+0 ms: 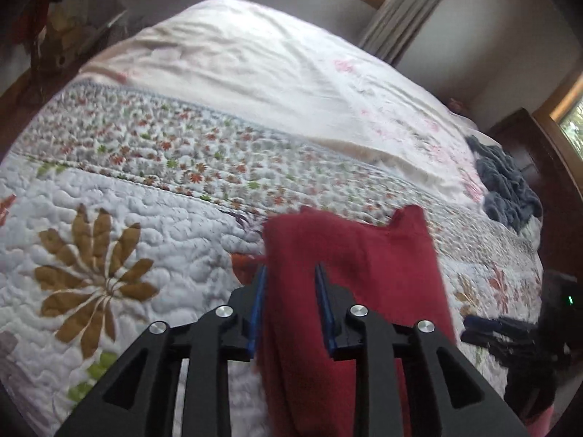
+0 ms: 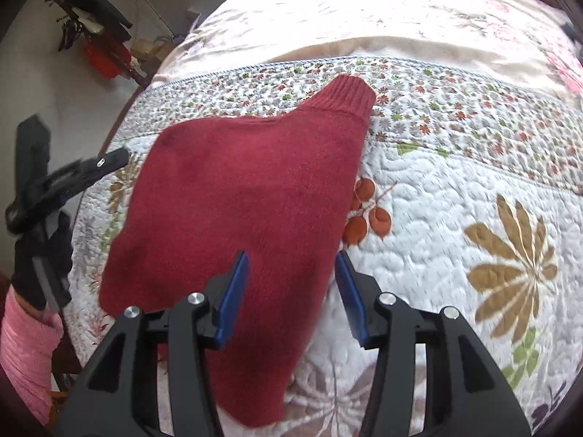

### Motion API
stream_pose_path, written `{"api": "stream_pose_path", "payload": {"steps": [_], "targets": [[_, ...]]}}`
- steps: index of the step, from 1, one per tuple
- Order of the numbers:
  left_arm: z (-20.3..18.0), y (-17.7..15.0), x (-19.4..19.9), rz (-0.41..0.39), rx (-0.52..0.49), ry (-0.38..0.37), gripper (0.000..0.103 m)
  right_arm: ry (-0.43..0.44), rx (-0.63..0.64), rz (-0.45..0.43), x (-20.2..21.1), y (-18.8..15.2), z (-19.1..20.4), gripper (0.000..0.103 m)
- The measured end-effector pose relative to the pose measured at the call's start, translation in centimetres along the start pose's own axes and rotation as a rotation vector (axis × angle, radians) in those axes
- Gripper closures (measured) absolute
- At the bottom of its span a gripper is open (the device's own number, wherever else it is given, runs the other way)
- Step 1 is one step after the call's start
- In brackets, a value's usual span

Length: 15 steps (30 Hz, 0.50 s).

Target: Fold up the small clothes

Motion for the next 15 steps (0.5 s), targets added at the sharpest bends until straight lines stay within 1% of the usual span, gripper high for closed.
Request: {"api": "stream_pose_path", "payload": {"steps": [1,3,6,9,10,12,15], "targets": [[-1.1,-1.1,1.1,-0.008,-0.035,-0.016,0.073,0.008,-0.004,0.001,0.3,-0.5,0.0,0.054],[-2.6,-2.7,1.8,0.005,-0.075,-0.016,0.071,0.021,-0.014,0.008,0.6,-1.3,0.2,0.054],[-3.9,-5.2,1.8,0.045,-0.102,-0.013,0.071,0.015,-0.015,0.020,0.8,-2.9,0.6,0.054],[-4.1,-7.3,1.2,0.078,-0.073,-0.022,0.071,-0.029,0.005,0.021,0.8,-4.3,1.3,0.054],[-4.0,-8.0,1.0,0.082,-0.068,-0.018,0.071,-0.068,0.026,0.016,0.8,-4.9,1.7,0.054],[-3.7,-9.0,0.6,0.085,-0.071,0.007,0.071,-0.120,0.056,0.013,0.6,-5.8,2.1,0.054],[-2.7,-10.4,-0.7,0.124,-0.061,0.045,0.071,-0.147,0.081,0.029,-0.6,-6.5,2.5,0.054]]}}
Point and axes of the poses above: each gripper's, at about its wrist camera, not at the fingertips, and x roughly against the way its jaws point, z to its left, y to its top, the point moved 3 cm from there along -x, roughly the way its jaws point, and after that the axes turned 9 degrees about z, right-handed, at the moved point
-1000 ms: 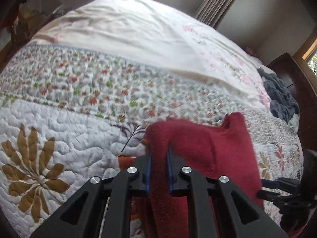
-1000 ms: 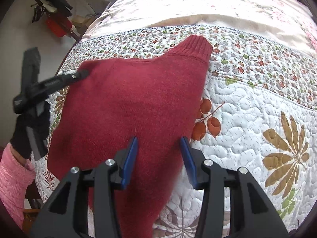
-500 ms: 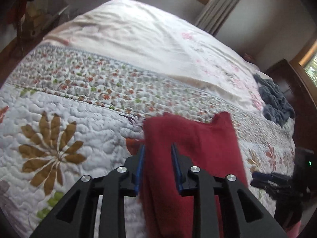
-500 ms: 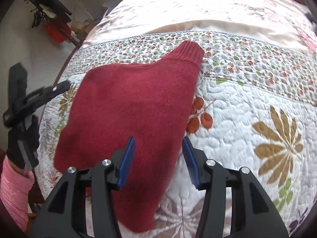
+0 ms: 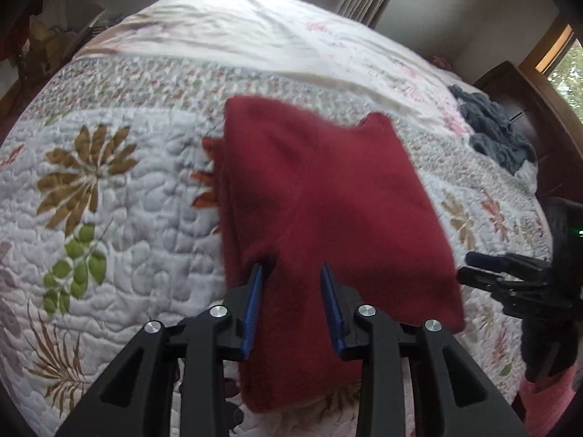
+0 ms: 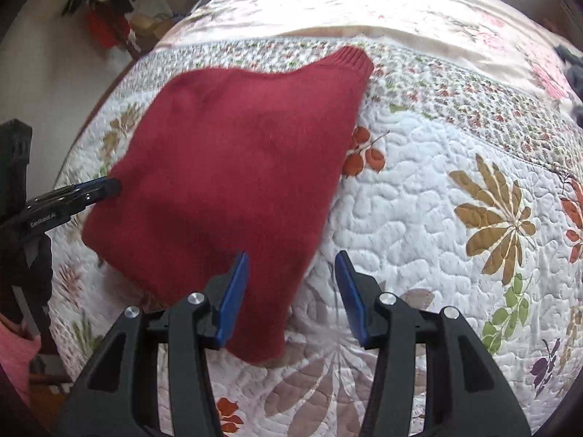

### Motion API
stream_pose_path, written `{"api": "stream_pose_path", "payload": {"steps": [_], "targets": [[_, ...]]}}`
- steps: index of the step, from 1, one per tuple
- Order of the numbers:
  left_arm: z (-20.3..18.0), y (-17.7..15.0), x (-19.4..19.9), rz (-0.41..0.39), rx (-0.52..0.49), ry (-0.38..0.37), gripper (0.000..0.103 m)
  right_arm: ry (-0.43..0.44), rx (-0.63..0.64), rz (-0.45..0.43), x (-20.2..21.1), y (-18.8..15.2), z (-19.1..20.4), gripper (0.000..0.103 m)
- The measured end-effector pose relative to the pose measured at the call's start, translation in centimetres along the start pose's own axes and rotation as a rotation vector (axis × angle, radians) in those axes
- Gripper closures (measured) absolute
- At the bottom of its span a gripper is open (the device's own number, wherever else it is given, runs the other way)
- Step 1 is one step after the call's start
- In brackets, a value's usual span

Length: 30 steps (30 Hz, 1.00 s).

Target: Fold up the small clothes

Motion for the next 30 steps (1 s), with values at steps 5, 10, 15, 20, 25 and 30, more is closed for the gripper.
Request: {"api": "stream_pose_path", "payload": {"steps": [5,10,15,20,25,30], "targets": [[1.7,-1.0,-1.7,0.029,0.045,-0.015,0.067,-0.017,-0.005,0.035,-1.8,-0.6,-0.3,0.055],[1.6,-0.8,-1.5,0.037,0.045,-0.016,0.066,-0.063,0.019,0.018,-1.6,-0.7,0.2,0.051],[1.5,0.4,1.0,-0.001,0.072,-0.114,0.053,-0.094,0.047,-0.022,-0.4,-0.5,0.5,0.051],[2.5,2.5,1.2,0.006,0.085,-0.159,0.044,-0.081,0.056,-0.061,1.0,0.1,0.6,0.050],[3.7,4.3,-0.7,0.052,0.106,-0.226,0.043,-0.016,0.042,-0.071,1.4,1.8,0.1,0.046],[4.0,5.9,-2.5,0.079,0.093,-0.288,0.042,0.083,-0.019,-0.044,0.5,4.2,-1.8,0.044]]}}
Point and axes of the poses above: each gripper's, at about its wrist camera, not at the fingertips, and x roughly against the way its jaws point, z to its left, y to its top, the point moved 3 cm from there along -x, roughly the way its jaws point, and after that the axes turned 9 degrees about z, right-handed, at the moved point
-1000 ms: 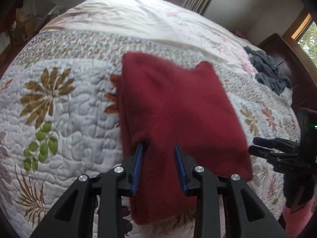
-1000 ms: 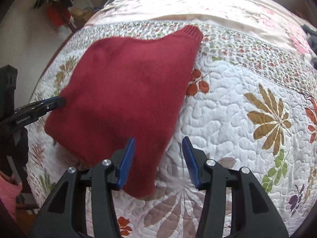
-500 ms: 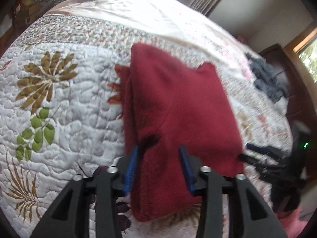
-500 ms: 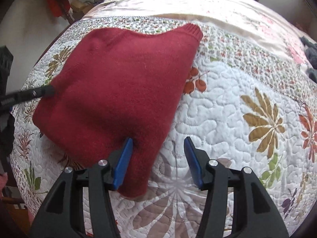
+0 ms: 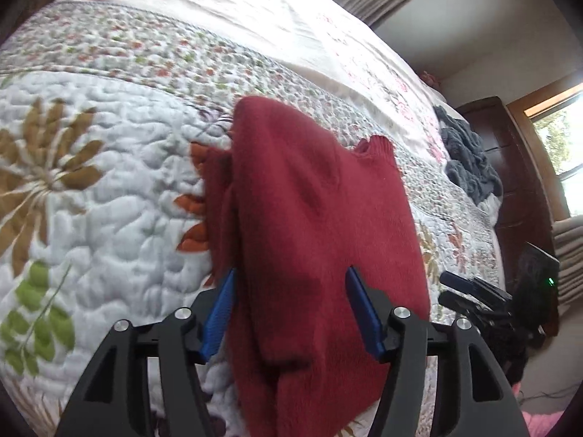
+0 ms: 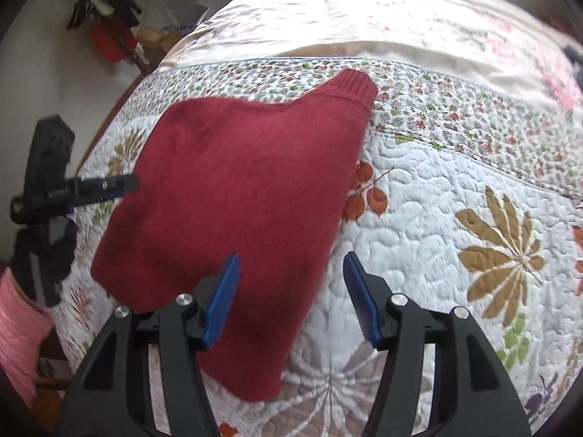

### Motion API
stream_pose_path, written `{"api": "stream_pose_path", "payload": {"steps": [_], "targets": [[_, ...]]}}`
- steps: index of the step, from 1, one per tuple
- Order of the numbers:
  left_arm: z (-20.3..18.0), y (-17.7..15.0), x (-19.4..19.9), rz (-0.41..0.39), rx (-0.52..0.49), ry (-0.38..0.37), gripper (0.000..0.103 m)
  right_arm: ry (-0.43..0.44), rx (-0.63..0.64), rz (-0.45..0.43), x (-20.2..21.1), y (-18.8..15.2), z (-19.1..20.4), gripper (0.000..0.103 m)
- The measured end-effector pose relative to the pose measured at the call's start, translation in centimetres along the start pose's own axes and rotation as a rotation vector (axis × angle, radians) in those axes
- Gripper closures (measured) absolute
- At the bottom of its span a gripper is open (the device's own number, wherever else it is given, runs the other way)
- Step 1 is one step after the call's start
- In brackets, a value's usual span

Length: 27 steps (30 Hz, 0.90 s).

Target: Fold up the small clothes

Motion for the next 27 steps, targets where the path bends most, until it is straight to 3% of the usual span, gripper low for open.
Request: {"api": "stream_pose_path", "payload": {"steps": [10,18,21,27], "targets": [[0.9,2.7,-2.5,0.036,-0.013,-0.061,0.040,0.183,-0.093,0.057,-2.7,2.2,-2.4,0.043],[2.0,1.8,-0.4,-0.021,0.000,-0.087,0.038,0.260,-0.122,0.082,-3.8,2.4,-2.6,0.041],[3.5,1.9,-1.5,0.022,0.044,-0.086,0.037,0.296,-0.140,0.099,-4.4,2.6,-2.6,0.040],[3.5,2.9,-3.5,0.036,0.054,-0.188,0.031,0.388,-0.204,0.134,-6.2,3.1,-3.5,0.035]]}}
Point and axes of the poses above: each gripper's, at about its wrist camera, not at the fingertips, and x roughly against the way its jaws point, z to its left, y to its top, the point moved 3 cm from there along -x, roughly the way its jaws point, and after that the axes turned 9 degrees about z, right-handed, at the moved point
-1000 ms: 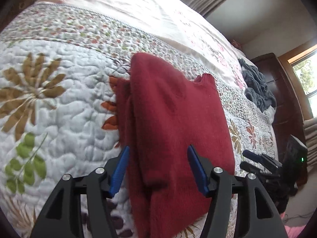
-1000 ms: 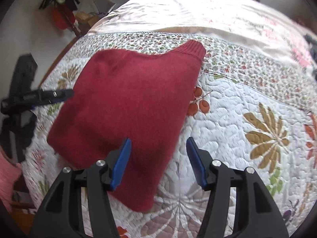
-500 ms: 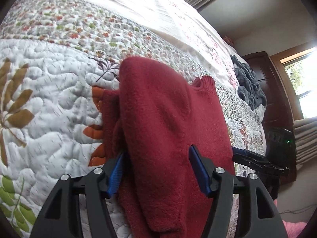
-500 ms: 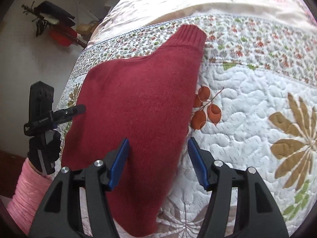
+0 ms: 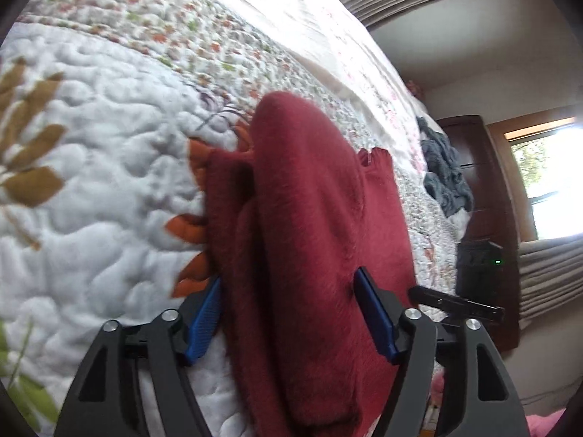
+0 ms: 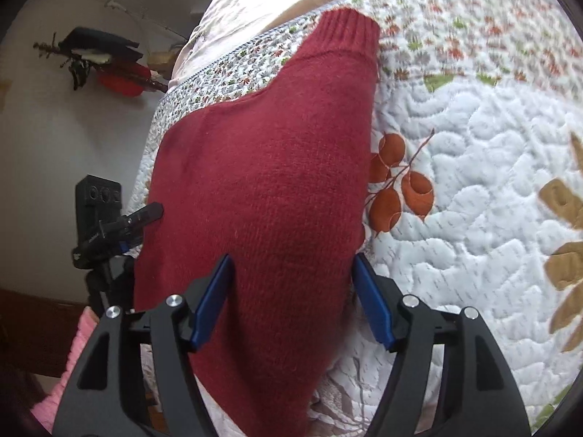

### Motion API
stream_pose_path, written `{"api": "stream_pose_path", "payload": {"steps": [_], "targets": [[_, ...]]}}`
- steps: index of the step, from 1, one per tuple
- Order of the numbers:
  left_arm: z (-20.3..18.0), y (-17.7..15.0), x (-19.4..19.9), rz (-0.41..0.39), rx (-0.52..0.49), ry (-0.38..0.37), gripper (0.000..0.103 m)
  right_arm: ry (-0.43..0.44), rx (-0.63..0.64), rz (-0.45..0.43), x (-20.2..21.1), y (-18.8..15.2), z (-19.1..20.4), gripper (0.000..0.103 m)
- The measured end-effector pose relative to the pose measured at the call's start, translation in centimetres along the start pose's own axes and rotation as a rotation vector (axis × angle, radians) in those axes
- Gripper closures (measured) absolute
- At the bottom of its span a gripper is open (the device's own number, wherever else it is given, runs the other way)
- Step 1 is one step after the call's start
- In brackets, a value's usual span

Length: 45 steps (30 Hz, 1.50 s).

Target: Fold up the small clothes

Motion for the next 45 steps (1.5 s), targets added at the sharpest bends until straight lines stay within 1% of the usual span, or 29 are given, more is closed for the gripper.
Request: {"api": "stream_pose_path", "payload": {"steps": [4,6,8,10,11,12,13,14,16,18,20,21,23,26,29,30,32,33,35,36,38,41,44,45], "targets": [[-0.9,0.9,-1.8,0.043,-0.037,-0.015,0.031,0.072,-0.045,0.014,-0.6,0.2,-1.1,0.029],[-0.9,1.3,-2.9,0.062,-0.033,-0.012,0.030,0.146,-0.071,0.043,-1.6,0.5,-1.6,0.029],[-1.4,1.7,-3.7,0.082,-0.056,-0.008,0.030,0.172,-0.085,0.052,-2.2,1.0,-1.9,0.027],[-1.8,1.8,-4.0,0.093,-0.063,-0.023,0.031,0.167,-0.080,0.049,-2.4,1.4,-1.6,0.027],[-1.9,1.8,-4.0,0.092,-0.068,-0.025,0.037,0.156,-0.074,0.047,-2.4,1.5,-1.4,0.029],[-2.0,1.6,-4.0,0.091,-0.077,-0.017,0.042,0.140,-0.063,0.041,-2.3,1.5,-1.2,0.038],[-2.1,1.4,-4.2,0.096,-0.083,-0.021,0.054,0.140,-0.051,0.034,-2.1,1.6,-0.9,0.048],[-2.3,1.2,-4.2,0.095,-0.082,-0.034,0.059,0.150,-0.042,0.024,-1.8,1.4,-0.8,0.052],[-2.6,0.8,-4.2,0.078,-0.085,-0.052,0.062,0.184,-0.037,0.005,-1.0,1.0,-0.9,0.059],[-3.0,0.5,-3.9,0.059,-0.077,-0.082,0.064,0.204,-0.029,-0.008,0.0,0.2,-0.7,0.060],[-3.9,-0.2,-3.6,0.046,-0.068,-0.134,0.065,0.215,-0.030,-0.013,1.1,-0.4,-0.6,0.061],[-4.8,-0.7,-3.5,0.044,-0.073,-0.154,0.065,0.229,-0.031,-0.019,2.2,-1.1,-0.6,0.061],[-6.7,-1.9,-3.4,0.047,-0.097,-0.162,0.065,0.236,-0.017,-0.039,4.4,-2.6,-0.6,0.061],[-10.1,-4.6,-3.7,0.064,-0.119,-0.199,0.065,0.212,-0.003,-0.050,7.6,-4.7,-0.7,0.061],[-13.4,-8.0,-4.6,0.090,-0.140,-0.216,0.065,0.192,-0.002,-0.053,9.6,-5.9,-0.7,0.061],[-14.5,-9.4,-5.1,0.104,-0.136,-0.230,0.065,0.190,-0.008,-0.050,9.8,-5.8,-0.7,0.061],[-16.3,-12.1,-6.3,0.131,-0.141,-0.239,0.065,0.190,-0.036,-0.034,10.6,-7.1,-1.6,0.061],[-17.1,-13.2,-6.9,0.142,-0.147,-0.238,0.065,0.185,-0.043,-0.029,10.6,-7.2,-1.9,0.061],[-18.6,-15.9,-8.5,0.168,-0.157,-0.220,0.065,0.151,-0.056,-0.017,10.7,-8.5,-2.7,0.060],[-19.0,-16.9,-9.2,0.178,-0.156,-0.212,0.065,0.138,-0.057,-0.016,10.5,-8.8,-2.7,0.060],[-19.6,-18.7,-10.9,0.191,-0.157,-0.189,0.065,0.114,-0.074,-0.015,10.7,-10.7,-4.0,0.060],[-19.5,-20.0,-13.2,0.203,-0.135,-0.159,0.065,0.096,-0.102,-0.012,9.9,-12.4,-6.2,0.060],[-18.5,-21.3,-15.1,0.211,-0.136,-0.087,0.065,0.091,-0.143,0.001,8.1,-13.0,-8.5,0.059],[-18.2,-21.4,-15.8,0.208,-0.125,-0.077,0.065,0.095,-0.155,0.002,7.7,-13.1,-9.3,0.059]]}}
Point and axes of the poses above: each gripper's, at about its wrist camera, not at the fingertips, and x roughly against the way its jaws point, z to its left, y to its top, the point moved 3 cm from there along -x, roughly the way its jaws point, and after that the axes turned 9 degrees about z, right-handed, at the moved point
